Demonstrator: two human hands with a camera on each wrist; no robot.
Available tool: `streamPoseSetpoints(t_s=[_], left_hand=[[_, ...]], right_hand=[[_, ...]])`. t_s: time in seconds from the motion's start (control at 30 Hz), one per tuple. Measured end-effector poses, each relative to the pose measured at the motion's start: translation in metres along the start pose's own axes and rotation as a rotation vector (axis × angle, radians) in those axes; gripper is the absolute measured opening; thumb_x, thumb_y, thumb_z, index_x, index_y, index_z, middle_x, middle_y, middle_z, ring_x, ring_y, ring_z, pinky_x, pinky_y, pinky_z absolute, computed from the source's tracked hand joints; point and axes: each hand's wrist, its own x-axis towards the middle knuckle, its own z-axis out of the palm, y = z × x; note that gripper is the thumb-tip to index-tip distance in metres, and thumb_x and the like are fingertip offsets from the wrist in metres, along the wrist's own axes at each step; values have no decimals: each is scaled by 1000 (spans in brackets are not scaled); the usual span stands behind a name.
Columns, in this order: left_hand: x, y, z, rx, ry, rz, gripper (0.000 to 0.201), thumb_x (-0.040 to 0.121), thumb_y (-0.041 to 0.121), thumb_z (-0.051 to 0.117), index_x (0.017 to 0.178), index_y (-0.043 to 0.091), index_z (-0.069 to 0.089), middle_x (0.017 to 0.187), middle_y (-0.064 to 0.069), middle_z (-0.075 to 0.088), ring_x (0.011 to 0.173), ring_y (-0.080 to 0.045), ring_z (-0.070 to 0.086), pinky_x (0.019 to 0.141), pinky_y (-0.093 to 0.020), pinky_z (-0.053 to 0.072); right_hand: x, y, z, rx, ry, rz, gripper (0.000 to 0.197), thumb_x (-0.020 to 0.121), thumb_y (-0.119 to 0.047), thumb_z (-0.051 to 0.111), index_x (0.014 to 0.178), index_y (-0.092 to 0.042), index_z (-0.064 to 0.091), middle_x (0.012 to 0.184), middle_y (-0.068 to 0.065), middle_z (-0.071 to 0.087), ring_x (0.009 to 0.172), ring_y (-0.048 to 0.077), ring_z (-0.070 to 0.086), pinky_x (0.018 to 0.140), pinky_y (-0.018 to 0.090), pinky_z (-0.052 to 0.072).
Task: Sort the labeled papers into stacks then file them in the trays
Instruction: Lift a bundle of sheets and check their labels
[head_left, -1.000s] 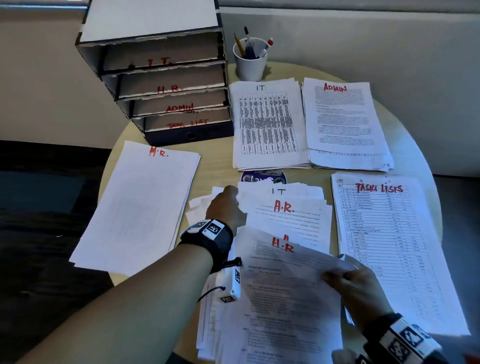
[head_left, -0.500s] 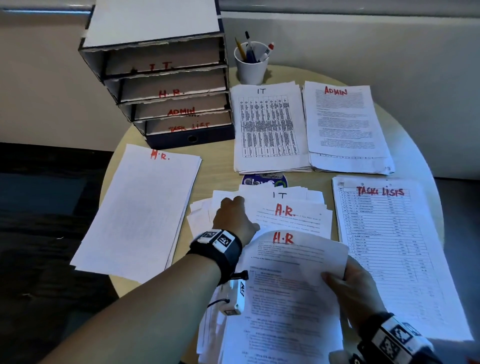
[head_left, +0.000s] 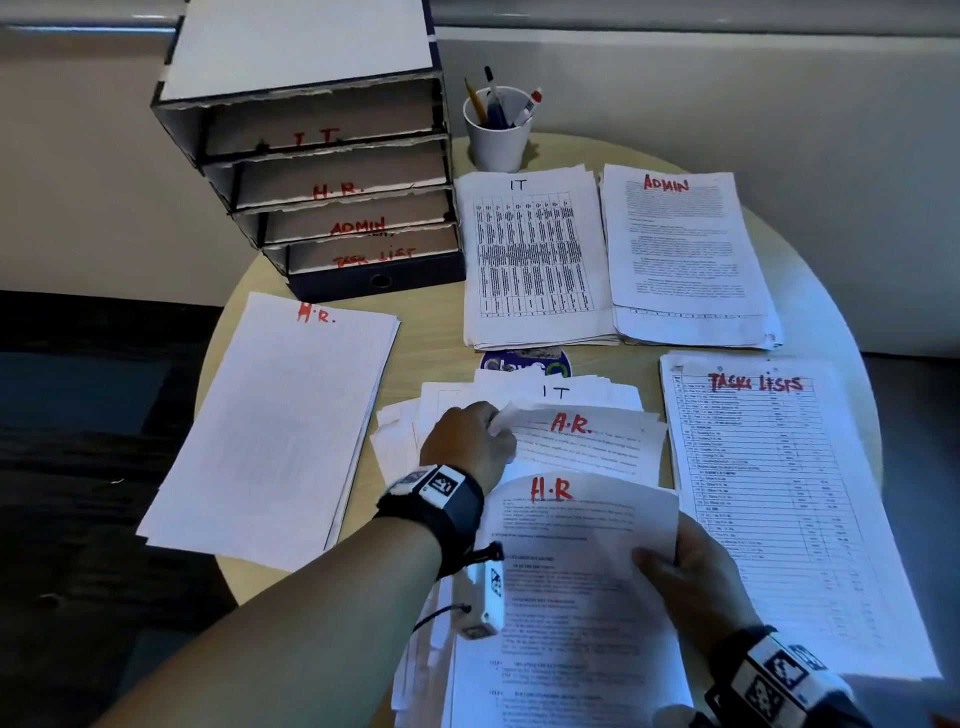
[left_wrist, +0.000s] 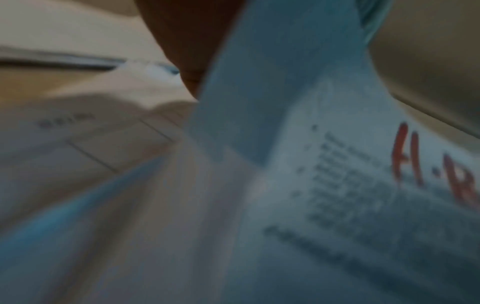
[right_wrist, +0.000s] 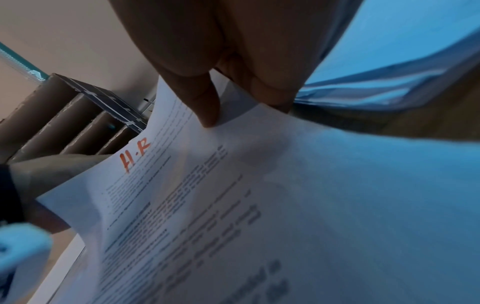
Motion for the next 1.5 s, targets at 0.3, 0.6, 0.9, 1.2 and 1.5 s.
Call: streamPoseSetpoints(t_s=[0.3, 0.6, 0.9, 1.2, 1.5], left_hand=[[1, -13, 9, -88, 104, 133, 36, 89, 31, 65, 123, 20, 62, 114, -7, 55, 104, -26, 54, 93, -36, 50], [-8, -9, 5, -225, 6, 180, 12, 90, 10, 63, 101, 15, 63, 109, -2, 58, 99, -23, 54, 84, -26, 44], [-34, -21, -24, -643, -183, 111, 48, 72, -30, 43, 62, 12, 67, 84, -3, 69, 79, -17, 63, 70, -18, 52], [-43, -39, -35, -974, -535, 63, 16, 58, 3, 72, 64, 18, 73, 71, -4, 68, 64, -24, 52, 58, -27, 37], [27, -6, -38, 48, -90, 268, 40, 88, 28, 70, 126, 27, 61, 133, 1, 58, 117, -21, 53, 96, -32, 45]], right_hand=[[-1, 2, 1, 49, 39, -29, 28, 80, 0, 71, 100, -20, 70, 84, -6, 74, 81, 14, 69, 70, 31, 53], [-2, 8, 1, 106, 12, -8, 35, 78, -4, 73, 96, -34, 70, 85, -5, 76, 84, 22, 71, 81, 50, 57], [-19, -17, -11, 370, 194, -156, 50, 69, -2, 82, 84, -49, 75, 124, -15, 64, 105, -1, 61, 77, 5, 49], [-19, -39, -18, 471, 97, -143, 24, 75, 5, 75, 85, -16, 79, 76, -8, 76, 63, 2, 66, 55, 6, 46], [-23, -26, -29, 420, -1, -105, 23, 67, 18, 74, 56, 0, 66, 53, 9, 61, 51, 10, 53, 49, 14, 40]])
